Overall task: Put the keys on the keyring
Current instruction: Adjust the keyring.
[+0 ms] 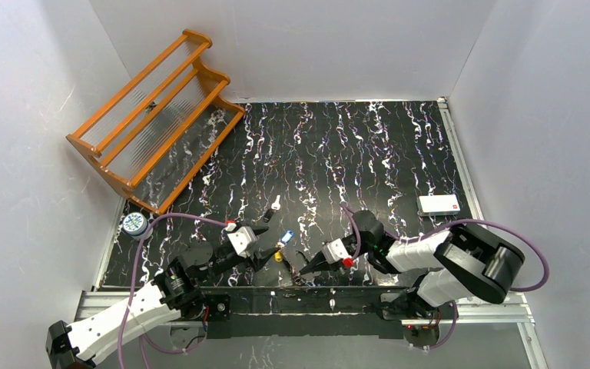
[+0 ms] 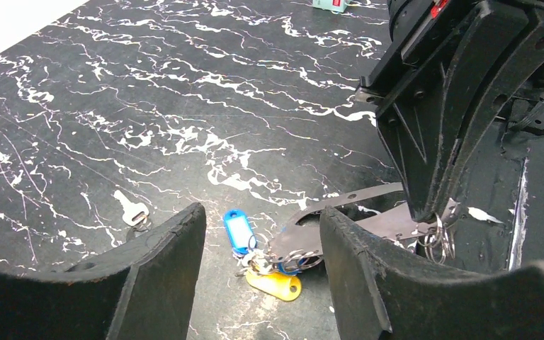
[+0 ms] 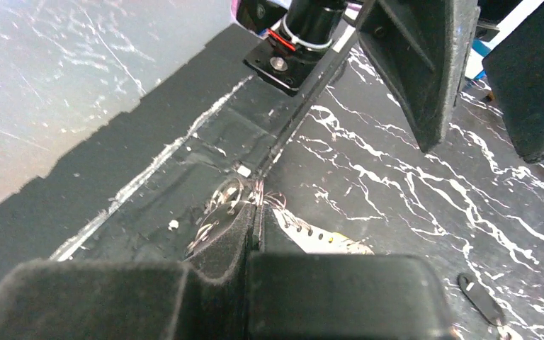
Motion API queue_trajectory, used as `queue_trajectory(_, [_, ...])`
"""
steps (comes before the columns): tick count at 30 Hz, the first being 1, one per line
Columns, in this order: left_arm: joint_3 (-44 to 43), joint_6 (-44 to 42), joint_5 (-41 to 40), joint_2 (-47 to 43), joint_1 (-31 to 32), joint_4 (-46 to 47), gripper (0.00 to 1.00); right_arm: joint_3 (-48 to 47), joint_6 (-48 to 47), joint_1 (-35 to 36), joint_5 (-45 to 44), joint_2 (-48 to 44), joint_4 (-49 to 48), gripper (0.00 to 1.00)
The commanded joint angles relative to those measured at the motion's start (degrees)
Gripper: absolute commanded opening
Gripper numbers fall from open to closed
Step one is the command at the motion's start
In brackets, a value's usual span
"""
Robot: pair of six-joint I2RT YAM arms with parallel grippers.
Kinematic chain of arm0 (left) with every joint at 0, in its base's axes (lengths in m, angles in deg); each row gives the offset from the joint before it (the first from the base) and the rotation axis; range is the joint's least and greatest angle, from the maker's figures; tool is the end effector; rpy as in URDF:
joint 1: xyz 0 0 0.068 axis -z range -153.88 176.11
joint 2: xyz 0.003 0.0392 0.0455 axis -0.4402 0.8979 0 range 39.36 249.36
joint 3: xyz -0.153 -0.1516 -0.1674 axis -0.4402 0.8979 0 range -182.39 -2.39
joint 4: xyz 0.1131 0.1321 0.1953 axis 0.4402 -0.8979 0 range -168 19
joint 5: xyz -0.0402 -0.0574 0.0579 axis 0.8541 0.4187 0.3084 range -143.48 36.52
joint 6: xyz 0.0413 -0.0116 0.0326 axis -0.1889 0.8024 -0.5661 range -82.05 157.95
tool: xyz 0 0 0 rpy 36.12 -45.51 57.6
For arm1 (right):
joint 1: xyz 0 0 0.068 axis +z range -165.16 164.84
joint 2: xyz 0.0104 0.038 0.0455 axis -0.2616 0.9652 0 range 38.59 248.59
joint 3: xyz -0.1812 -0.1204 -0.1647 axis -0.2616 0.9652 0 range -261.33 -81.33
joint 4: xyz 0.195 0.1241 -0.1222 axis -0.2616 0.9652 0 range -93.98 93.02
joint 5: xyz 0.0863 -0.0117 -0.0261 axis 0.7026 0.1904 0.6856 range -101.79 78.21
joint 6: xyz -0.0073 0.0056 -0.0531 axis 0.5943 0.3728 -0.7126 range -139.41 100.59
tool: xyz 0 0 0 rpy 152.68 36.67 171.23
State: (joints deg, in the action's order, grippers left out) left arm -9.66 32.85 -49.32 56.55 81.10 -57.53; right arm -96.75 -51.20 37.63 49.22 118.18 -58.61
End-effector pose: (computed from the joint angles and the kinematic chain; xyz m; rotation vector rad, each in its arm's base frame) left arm 0.0718 -0.1069 0.2152 0.8306 1.3160 -0.7488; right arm 0.1100 0.1965 0.1638 -1.6740 0.6499 1.1790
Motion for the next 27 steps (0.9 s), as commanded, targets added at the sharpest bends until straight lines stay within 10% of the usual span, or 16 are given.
queue_trajectory(1, [-1.13, -0.46, 1.2, 0.31, 0.3, 1.63, 0.58, 1.34, 11.04, 0.22, 2.99, 1.79, -18.69, 0.01])
queue_trajectory(15, [-1.08, -0.61, 1.97, 0.13, 0.3, 1.82, 0.57, 2.04, 20.8, 0.28, 4.33, 7.0, -34.28, 0.01])
queue_trajectory(27, [-1.64, 1.7, 3.78, 0.51, 0.3, 1.82, 0.55, 0.99, 19.23, 0.28, -0.52, 5.68, -25.37, 0.01])
